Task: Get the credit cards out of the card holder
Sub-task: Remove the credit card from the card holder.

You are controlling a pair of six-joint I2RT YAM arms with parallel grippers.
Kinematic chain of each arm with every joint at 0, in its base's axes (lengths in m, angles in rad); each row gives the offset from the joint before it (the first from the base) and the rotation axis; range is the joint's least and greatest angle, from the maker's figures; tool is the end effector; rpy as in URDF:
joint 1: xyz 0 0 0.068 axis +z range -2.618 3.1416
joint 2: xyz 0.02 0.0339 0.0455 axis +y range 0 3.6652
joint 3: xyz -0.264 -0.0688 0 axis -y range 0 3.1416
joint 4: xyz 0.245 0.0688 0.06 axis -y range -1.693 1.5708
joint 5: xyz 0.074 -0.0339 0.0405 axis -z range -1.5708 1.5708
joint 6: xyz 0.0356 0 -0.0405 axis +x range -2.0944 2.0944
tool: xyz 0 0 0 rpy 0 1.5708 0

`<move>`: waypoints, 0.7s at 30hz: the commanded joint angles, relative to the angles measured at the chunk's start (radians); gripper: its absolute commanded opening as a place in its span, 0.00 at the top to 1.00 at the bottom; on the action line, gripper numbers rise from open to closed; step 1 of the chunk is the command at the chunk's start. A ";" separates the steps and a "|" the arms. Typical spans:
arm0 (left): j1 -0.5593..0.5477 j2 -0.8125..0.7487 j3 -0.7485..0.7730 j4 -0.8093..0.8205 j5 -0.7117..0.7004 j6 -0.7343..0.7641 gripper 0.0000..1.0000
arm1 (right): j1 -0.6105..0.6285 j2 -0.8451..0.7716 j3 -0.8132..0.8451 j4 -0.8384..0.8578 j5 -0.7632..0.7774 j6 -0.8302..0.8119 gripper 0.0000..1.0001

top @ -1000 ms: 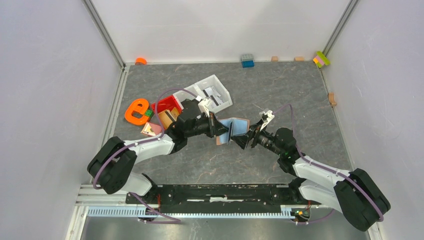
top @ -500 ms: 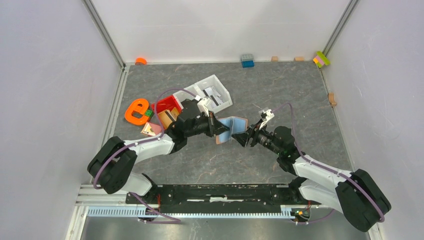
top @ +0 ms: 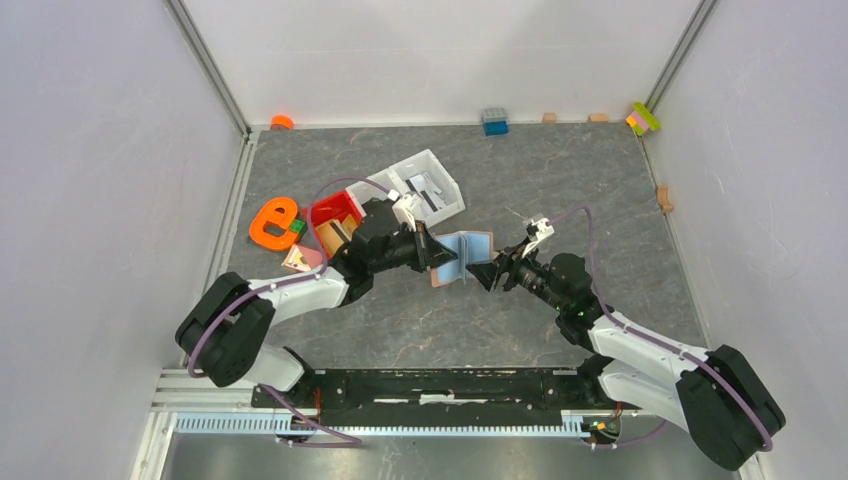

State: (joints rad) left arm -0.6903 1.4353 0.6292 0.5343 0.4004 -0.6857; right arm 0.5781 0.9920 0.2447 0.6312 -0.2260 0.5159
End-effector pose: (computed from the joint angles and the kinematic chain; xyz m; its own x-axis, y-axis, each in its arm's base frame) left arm 0.2226 -0.2018 0.2112 -0.7149 -0.1659 -0.6793 0.5469 0.4728 -0.6910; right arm 0.1665 0.1182 0.1994 -0.4391 0.2876 -0.8512 -0.5775 0.6354 0.5126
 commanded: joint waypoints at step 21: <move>0.014 -0.003 0.030 0.030 0.000 -0.040 0.93 | -0.005 0.040 -0.005 0.074 -0.066 0.000 0.06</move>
State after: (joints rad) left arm -0.6819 1.4414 0.6292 0.5247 0.3977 -0.6922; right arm 0.5758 1.0279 0.2447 0.6472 -0.2695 0.5186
